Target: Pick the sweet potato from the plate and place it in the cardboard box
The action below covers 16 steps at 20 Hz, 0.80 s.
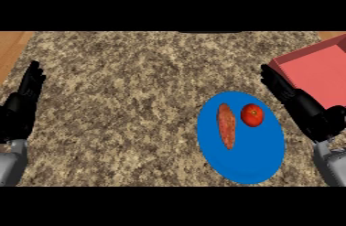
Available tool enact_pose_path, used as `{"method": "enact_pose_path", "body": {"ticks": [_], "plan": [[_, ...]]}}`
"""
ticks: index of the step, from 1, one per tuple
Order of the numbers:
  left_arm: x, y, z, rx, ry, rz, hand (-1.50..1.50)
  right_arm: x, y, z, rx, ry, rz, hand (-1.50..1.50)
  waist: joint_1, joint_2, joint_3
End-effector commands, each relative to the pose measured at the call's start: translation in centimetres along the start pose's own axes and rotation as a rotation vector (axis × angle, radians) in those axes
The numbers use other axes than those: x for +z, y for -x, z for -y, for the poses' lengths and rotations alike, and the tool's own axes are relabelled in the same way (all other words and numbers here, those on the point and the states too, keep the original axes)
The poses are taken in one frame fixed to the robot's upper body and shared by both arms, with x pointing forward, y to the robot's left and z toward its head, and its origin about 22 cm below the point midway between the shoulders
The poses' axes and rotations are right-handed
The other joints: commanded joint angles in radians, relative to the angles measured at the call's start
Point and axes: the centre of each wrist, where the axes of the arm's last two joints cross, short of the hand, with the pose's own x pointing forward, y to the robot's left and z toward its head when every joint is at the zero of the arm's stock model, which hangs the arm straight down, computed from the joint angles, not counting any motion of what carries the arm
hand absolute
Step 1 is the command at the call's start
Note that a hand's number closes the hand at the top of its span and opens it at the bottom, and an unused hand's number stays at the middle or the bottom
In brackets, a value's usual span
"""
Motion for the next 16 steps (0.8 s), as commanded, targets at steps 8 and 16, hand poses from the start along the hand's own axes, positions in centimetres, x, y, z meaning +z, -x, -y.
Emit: {"method": "enact_pose_path", "body": {"ticks": [8, 16], "plan": [[1.6, -1.5, 7.8, 0.079, 0.373, 0.048, 0.0, 2.2, 4.6, -0.8, 0.427, 0.337, -0.243, -1.5, -0.055, -0.022, -0.025], [2.5, -1.9, 10.7, 0.095, 0.467, 0.017, 0.0, 5.3, 6.5, -7.8, 0.813, 0.444, -0.213, -1.5, -0.037, -0.034, -0.006]]}}
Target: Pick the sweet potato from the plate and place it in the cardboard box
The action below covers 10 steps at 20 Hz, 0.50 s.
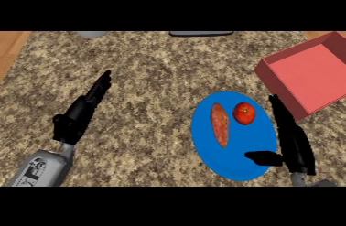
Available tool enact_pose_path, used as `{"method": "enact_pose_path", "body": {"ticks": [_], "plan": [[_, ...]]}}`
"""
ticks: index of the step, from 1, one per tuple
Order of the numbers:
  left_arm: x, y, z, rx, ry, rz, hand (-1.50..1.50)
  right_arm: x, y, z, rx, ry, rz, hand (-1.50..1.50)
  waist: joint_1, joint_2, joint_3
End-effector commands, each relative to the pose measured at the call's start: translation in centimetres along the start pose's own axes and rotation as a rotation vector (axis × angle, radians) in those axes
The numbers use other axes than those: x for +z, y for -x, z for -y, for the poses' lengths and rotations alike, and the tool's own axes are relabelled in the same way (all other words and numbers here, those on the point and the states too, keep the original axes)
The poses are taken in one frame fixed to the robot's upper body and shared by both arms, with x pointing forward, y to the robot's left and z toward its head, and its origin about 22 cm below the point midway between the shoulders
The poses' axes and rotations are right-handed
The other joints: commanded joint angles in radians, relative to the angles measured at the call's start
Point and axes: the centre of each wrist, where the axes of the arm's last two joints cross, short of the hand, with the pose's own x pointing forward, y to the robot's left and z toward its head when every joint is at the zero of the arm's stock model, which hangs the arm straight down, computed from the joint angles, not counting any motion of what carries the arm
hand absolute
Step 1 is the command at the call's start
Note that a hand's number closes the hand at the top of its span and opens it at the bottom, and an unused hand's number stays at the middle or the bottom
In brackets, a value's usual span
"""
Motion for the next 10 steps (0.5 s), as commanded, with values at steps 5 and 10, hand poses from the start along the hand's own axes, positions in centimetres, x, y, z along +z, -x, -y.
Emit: {"method": "enact_pose_path", "body": {"ticks": [5, 10], "plan": [[-0.5, -1.1, 1.8, 0.025, 0.05, 0.007, 0.0, 3.5, -6.6, 1.8, 0.297, 0.059, -0.007, -1.5, 0.006, -0.005, -0.002], [-0.6, -0.5, 3.1, 0.018, 0.061, 0.009, 0.0, 6.4, -13.2, 3.1, 0.301, -0.13, -0.094, -1.5, 0.03, 0.005, 0.001]]}}
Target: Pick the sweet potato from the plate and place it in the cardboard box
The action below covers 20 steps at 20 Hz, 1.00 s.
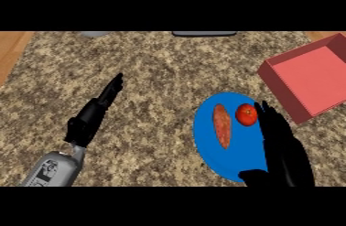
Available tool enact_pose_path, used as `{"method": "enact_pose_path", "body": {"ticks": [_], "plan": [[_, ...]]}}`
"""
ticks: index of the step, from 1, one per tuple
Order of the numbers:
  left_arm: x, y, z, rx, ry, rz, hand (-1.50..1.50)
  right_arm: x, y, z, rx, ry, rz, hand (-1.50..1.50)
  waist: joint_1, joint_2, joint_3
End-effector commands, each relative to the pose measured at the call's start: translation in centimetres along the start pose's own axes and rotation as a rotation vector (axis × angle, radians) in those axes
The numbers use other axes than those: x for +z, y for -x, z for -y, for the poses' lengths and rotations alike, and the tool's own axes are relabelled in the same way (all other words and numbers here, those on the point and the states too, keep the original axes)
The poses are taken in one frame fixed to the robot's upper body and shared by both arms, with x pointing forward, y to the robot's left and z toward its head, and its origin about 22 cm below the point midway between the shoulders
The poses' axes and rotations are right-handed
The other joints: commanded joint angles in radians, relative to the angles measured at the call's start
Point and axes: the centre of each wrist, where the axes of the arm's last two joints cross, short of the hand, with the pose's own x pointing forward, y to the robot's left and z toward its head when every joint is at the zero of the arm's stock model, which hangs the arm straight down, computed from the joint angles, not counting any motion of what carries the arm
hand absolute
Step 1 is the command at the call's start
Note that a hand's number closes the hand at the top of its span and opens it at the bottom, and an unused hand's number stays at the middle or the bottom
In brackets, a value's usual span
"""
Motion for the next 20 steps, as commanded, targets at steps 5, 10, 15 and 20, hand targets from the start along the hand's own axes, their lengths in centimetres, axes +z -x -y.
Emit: {"method": "enact_pose_path", "body": {"ticks": [5, 10, 15, 20], "plan": [[0.3, -1.8, 1.7, 0.001, 0.044, 0.02, 0.0, 2.9, -7.2, 5.2, 0.008, -0.178, -0.111, -1.5, 0.037, 0.008, 0.004], [-0.2, -0.6, 0.6, -0.01, 0.025, 0.001, 0.0, 0.9, -9.4, 3.6, -0.065, -0.208, -0.166, -1.5, 0.034, 0.012, 0.005], [-0.3, -2.1, 0.5, -0.015, 0.023, 0.003, 0.0, -0.3, -8.2, 2.6, -0.07, -0.216, -0.175, -1.5, 0.029, 0.011, 0.007], [-0.3, -2.3, -0.6, -0.004, 0.021, 0.013, 0.0, -2.7, -7.3, 0.0, -0.024, -0.263, -0.238, -1.5, 0.031, 0.012, 0.007]]}}
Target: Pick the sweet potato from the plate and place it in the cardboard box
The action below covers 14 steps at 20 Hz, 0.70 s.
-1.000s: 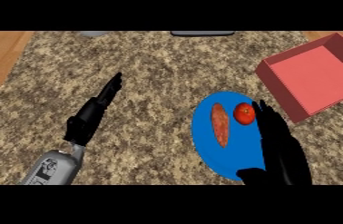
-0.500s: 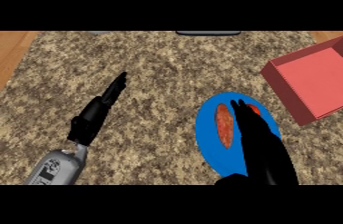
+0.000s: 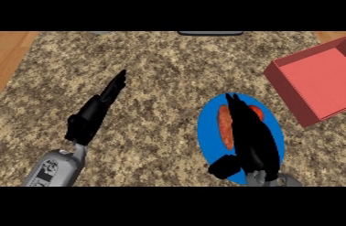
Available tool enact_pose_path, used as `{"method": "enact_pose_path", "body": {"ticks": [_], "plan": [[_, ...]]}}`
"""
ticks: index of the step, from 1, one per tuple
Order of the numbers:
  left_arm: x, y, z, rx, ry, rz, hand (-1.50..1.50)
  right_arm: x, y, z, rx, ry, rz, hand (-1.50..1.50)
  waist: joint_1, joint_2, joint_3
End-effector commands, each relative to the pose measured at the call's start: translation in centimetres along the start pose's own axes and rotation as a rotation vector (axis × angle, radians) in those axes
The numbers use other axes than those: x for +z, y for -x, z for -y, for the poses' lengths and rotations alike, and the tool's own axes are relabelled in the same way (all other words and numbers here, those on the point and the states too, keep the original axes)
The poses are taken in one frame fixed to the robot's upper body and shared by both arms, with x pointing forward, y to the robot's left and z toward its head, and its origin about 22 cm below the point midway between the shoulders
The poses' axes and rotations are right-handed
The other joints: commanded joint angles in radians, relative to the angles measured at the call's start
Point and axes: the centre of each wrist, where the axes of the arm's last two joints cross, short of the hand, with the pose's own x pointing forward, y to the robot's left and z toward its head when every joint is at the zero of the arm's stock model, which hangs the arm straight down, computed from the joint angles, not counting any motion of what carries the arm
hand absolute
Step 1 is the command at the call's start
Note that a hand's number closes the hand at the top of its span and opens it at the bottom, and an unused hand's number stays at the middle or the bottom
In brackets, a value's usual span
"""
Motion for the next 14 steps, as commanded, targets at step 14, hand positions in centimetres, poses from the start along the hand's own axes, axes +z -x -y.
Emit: {"method": "enact_pose_path", "body": {"ticks": [14], "plan": [[0.5, -0.5, 0.0, -0.003, 0.001, 0.004, 0.0, -3.8, 2.0, -2.6, 0.056, -0.026, -0.098, -1.5, -0.003, 0.0, 0.001]]}}
